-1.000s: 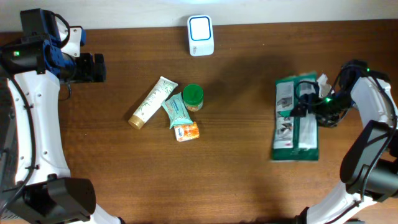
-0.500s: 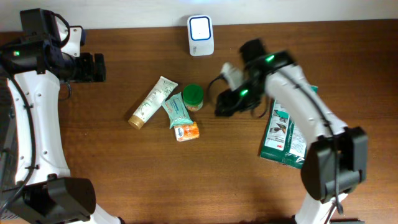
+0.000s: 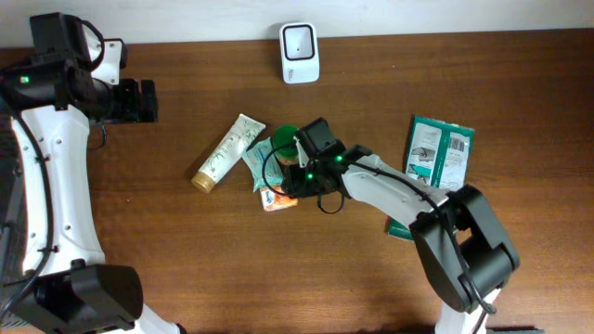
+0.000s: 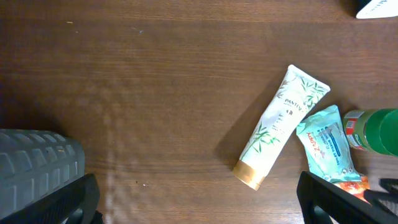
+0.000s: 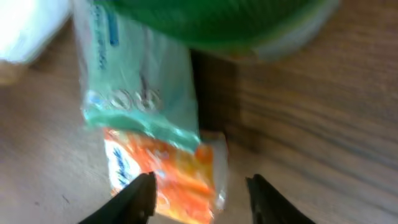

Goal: Scan the item barcode

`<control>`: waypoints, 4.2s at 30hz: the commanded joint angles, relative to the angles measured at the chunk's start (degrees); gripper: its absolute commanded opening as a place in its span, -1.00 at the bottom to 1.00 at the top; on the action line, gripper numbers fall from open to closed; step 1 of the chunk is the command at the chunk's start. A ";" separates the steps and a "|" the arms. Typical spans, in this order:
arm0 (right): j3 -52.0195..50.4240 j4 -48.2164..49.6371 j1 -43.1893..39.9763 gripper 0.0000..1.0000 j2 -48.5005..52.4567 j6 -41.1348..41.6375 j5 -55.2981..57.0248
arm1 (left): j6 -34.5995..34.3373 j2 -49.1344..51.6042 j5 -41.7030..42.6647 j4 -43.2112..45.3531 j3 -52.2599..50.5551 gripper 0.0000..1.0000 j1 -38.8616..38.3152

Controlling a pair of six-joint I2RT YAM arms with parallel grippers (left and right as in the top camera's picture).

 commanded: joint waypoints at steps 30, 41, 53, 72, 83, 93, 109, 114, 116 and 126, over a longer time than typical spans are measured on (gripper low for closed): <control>-3.80 -11.85 -13.11 -0.36 -11.41 -7.41 -3.65 | 0.74 -0.96 0.24 -0.09 0.57 0.98 0.15; -3.78 -2.45 -5.35 -0.29 1.77 -3.67 -12.48 | 0.74 -0.96 0.24 -0.09 0.57 0.98 0.15; 18.91 -26.91 -5.09 0.08 7.30 -49.27 -3.39 | 0.76 -0.96 0.24 -0.09 0.57 0.98 0.15; 19.06 -32.11 -13.14 -0.91 1.40 -20.98 -3.17 | 0.76 -0.96 0.24 -0.11 0.57 0.98 0.15; 15.47 -24.20 -2.67 0.04 5.60 -39.23 -0.76 | 0.74 -0.96 0.24 -0.09 0.57 0.98 0.15; 14.82 -24.20 -0.02 -0.92 12.13 -40.06 3.65 | 0.74 -0.96 0.24 -0.09 0.57 0.98 0.15; -8.39 -6.69 -21.88 -0.92 -2.21 -1.27 -1.88 | 0.74 -0.96 0.24 -0.09 0.57 0.98 0.15; -8.46 -6.08 -21.88 -0.92 -2.21 -1.29 -0.28 | 0.76 -0.96 0.24 -0.09 0.57 0.98 0.15; -8.46 -6.03 -21.88 -0.92 -2.10 -1.29 -0.24 | 0.76 -0.96 0.24 -0.09 0.57 0.98 0.15; -8.46 -5.22 -21.88 -0.92 -1.88 -1.31 -0.22 | 0.74 -0.96 0.24 -0.09 0.57 0.98 0.15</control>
